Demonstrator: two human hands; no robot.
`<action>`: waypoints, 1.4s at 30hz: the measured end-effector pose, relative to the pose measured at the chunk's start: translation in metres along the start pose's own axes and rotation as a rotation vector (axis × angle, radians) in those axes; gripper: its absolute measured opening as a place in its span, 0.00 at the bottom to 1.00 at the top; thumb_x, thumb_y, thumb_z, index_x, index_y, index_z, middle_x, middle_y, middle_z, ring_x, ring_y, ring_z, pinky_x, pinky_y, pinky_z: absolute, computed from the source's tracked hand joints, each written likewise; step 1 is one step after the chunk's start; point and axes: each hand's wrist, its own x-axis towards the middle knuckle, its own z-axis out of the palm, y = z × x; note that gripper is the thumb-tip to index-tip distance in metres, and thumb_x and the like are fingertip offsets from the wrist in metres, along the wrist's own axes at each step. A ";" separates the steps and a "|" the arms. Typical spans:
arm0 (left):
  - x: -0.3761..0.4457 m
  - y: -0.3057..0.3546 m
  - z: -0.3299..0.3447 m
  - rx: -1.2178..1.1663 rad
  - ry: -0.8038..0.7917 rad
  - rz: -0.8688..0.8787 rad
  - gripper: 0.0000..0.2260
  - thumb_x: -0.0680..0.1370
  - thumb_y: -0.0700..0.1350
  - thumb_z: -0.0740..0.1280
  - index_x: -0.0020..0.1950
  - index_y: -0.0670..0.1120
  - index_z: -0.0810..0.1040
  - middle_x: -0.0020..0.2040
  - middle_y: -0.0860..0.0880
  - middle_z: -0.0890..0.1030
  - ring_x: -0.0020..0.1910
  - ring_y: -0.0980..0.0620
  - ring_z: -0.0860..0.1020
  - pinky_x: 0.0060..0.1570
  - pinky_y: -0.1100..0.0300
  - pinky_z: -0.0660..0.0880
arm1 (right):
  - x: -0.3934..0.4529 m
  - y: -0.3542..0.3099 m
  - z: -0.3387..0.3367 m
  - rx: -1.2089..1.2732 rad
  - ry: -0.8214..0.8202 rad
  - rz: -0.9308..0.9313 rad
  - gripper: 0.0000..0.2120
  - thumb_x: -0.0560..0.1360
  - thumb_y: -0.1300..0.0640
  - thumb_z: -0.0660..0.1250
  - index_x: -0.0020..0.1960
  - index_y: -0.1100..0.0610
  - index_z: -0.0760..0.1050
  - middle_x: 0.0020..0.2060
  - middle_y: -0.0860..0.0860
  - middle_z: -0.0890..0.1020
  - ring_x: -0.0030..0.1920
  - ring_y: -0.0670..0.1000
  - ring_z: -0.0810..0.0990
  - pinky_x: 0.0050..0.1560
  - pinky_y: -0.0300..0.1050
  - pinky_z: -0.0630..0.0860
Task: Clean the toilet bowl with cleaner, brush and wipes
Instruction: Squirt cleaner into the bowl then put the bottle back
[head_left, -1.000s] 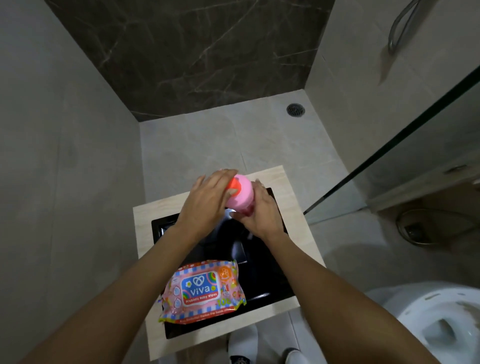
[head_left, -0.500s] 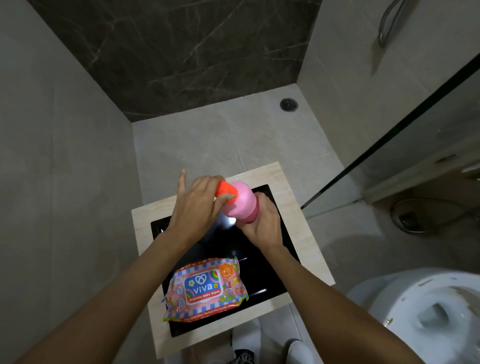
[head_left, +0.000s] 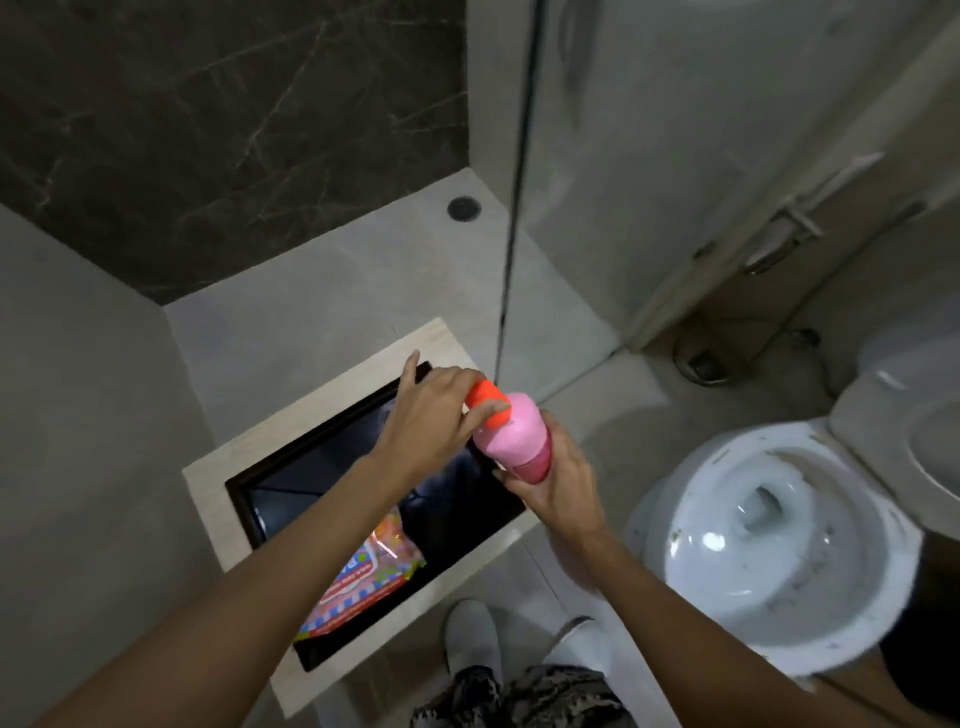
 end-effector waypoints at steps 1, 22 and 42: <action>0.006 0.014 0.004 -0.013 -0.033 0.043 0.31 0.74 0.66 0.49 0.60 0.45 0.77 0.53 0.47 0.81 0.55 0.46 0.78 0.70 0.45 0.54 | -0.005 0.006 -0.013 -0.009 0.018 0.014 0.43 0.60 0.38 0.72 0.70 0.56 0.68 0.60 0.53 0.79 0.58 0.54 0.79 0.57 0.46 0.75; 0.081 0.293 0.147 0.084 -0.331 0.561 0.24 0.79 0.56 0.50 0.71 0.48 0.69 0.62 0.47 0.75 0.61 0.44 0.74 0.69 0.42 0.59 | -0.115 0.190 -0.236 -0.194 0.340 0.281 0.47 0.60 0.54 0.79 0.74 0.56 0.61 0.58 0.58 0.80 0.52 0.61 0.80 0.49 0.56 0.78; 0.100 0.368 0.249 0.120 -0.324 0.765 0.21 0.76 0.38 0.66 0.69 0.47 0.71 0.63 0.45 0.74 0.59 0.44 0.76 0.69 0.39 0.55 | -0.152 0.296 -0.268 -0.155 0.388 0.391 0.47 0.64 0.42 0.75 0.76 0.55 0.58 0.63 0.57 0.76 0.57 0.58 0.78 0.53 0.58 0.79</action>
